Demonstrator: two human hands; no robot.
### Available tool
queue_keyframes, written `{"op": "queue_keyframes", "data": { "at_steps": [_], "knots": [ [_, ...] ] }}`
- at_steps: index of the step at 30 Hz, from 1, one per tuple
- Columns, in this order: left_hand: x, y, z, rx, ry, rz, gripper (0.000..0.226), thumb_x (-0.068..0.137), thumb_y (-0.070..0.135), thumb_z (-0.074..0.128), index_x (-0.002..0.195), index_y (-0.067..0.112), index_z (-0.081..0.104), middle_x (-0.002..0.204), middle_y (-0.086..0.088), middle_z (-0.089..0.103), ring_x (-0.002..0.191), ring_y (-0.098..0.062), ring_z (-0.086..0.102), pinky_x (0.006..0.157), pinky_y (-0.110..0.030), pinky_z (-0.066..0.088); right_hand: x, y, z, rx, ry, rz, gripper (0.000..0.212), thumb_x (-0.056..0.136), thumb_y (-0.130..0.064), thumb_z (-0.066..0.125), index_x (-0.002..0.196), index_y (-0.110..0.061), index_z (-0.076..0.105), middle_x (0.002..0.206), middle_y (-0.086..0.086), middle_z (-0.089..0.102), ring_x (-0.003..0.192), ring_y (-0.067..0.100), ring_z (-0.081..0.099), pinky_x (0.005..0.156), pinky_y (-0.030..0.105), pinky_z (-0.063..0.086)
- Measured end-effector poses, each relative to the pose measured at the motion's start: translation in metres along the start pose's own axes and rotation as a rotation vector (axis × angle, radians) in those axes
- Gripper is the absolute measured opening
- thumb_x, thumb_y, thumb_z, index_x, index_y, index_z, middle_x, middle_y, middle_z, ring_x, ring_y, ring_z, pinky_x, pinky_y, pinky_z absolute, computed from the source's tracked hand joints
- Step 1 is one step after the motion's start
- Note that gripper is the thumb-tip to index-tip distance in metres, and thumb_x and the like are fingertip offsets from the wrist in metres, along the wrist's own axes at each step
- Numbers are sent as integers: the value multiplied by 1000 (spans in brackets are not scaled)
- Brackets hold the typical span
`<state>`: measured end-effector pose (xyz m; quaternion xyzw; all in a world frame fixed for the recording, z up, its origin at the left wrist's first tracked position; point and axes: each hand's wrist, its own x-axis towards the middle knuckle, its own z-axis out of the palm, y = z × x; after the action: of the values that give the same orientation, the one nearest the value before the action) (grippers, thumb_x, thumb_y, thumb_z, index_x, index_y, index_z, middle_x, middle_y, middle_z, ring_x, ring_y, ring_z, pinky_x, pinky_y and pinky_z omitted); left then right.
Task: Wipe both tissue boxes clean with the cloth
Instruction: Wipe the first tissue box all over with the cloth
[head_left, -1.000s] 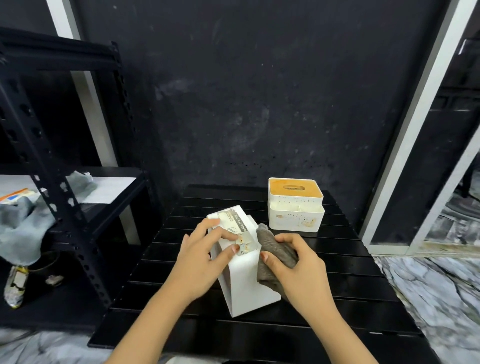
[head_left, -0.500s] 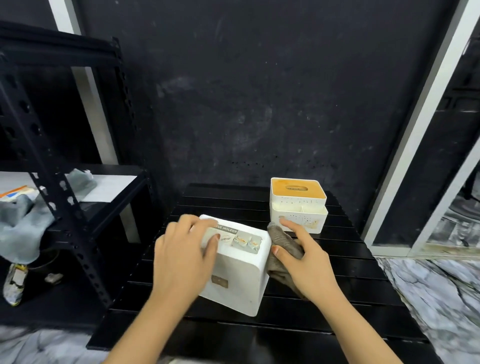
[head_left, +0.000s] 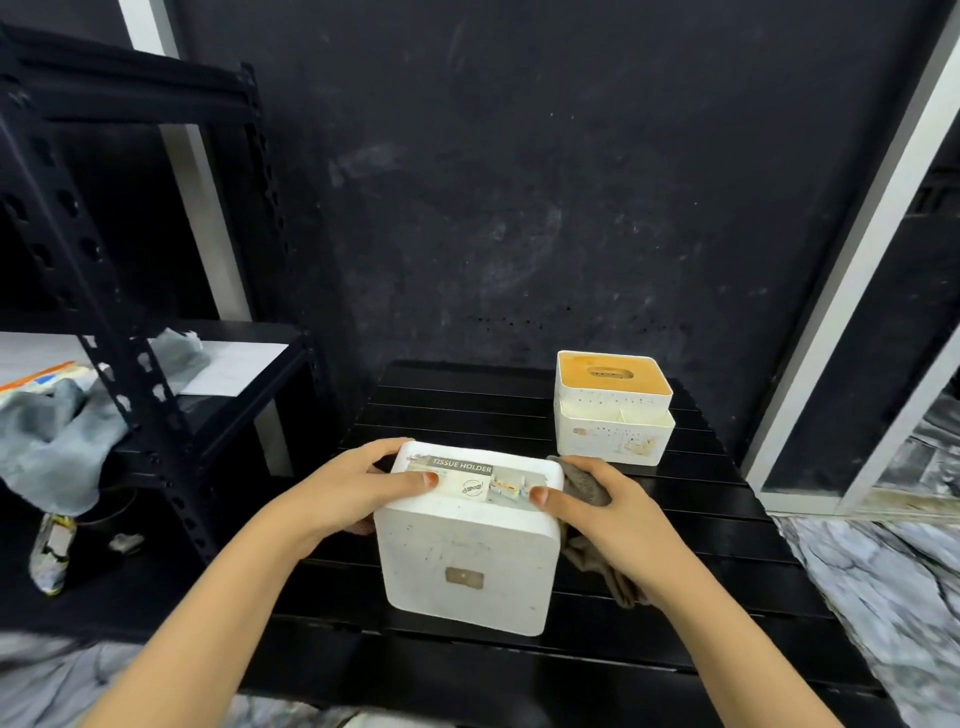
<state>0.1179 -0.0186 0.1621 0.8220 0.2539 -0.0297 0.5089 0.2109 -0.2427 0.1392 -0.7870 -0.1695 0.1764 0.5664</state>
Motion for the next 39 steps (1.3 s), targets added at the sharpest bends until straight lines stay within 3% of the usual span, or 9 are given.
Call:
{"op": "queue_keyframes", "data": {
  "at_steps": [5, 8, 11, 15, 22, 27, 33, 39],
  "knots": [
    [-7, -1, 3, -49, -22, -31, 41, 80, 45, 67, 115, 48, 46, 106, 6, 65, 105, -16, 58, 96, -48, 47, 2, 1, -2, 78, -43, 33, 41, 71, -37, 75, 109, -32, 60, 95, 3, 67, 58, 14, 61, 54, 25, 50],
    [-11, -3, 6, -80, -17, -29, 33, 82, 47, 64, 111, 51, 49, 101, 6, 69, 96, -15, 64, 93, -45, 50, 3, 1, -5, 59, -10, -3, 42, 75, -35, 73, 114, -32, 60, 99, -4, 65, 65, 11, 60, 56, 24, 49],
    [-15, -6, 9, -133, -10, -44, 32, 88, 47, 56, 120, 47, 52, 102, 5, 70, 91, -19, 68, 92, -45, 52, 5, 4, -10, -187, 148, -114, 43, 79, -37, 68, 120, -37, 55, 107, -13, 52, 92, 6, 52, 75, 24, 46],
    [-22, -5, 19, -164, 14, -39, 28, 90, 46, 54, 118, 44, 55, 100, 4, 70, 85, -19, 71, 92, -46, 51, -6, -4, -12, -424, 332, -307, 39, 86, -36, 59, 124, -42, 52, 108, -9, 45, 100, 10, 47, 80, 24, 44],
    [-28, -2, 31, -166, 42, -37, 28, 91, 44, 55, 118, 40, 55, 99, 1, 70, 81, -21, 71, 88, -42, 53, -27, -29, 9, -820, 215, -457, 22, 87, -38, 50, 109, -41, 51, 100, -15, 52, 92, 11, 46, 70, 26, 43],
    [-30, -3, 32, -178, 42, -38, 30, 90, 44, 55, 120, 40, 55, 98, 1, 71, 81, -20, 72, 91, -44, 51, -40, -35, 44, -844, 132, -536, 25, 91, -40, 44, 114, -37, 50, 108, -13, 49, 103, 13, 43, 72, 24, 41],
    [-30, 0, 32, -168, 20, -26, 32, 90, 43, 57, 122, 41, 54, 102, 1, 70, 77, -17, 73, 88, -40, 51, -34, -29, 27, -713, 162, -419, 21, 87, -38, 52, 107, -42, 58, 104, -18, 52, 103, 6, 43, 74, 23, 44],
    [-26, 0, 33, -165, 23, -7, 35, 90, 41, 57, 125, 42, 51, 101, 2, 70, 83, -19, 71, 86, -39, 51, -45, -33, 44, -872, 156, -494, 30, 91, -41, 44, 121, -40, 50, 114, -16, 47, 110, 9, 39, 74, 23, 42]
  ]
}}
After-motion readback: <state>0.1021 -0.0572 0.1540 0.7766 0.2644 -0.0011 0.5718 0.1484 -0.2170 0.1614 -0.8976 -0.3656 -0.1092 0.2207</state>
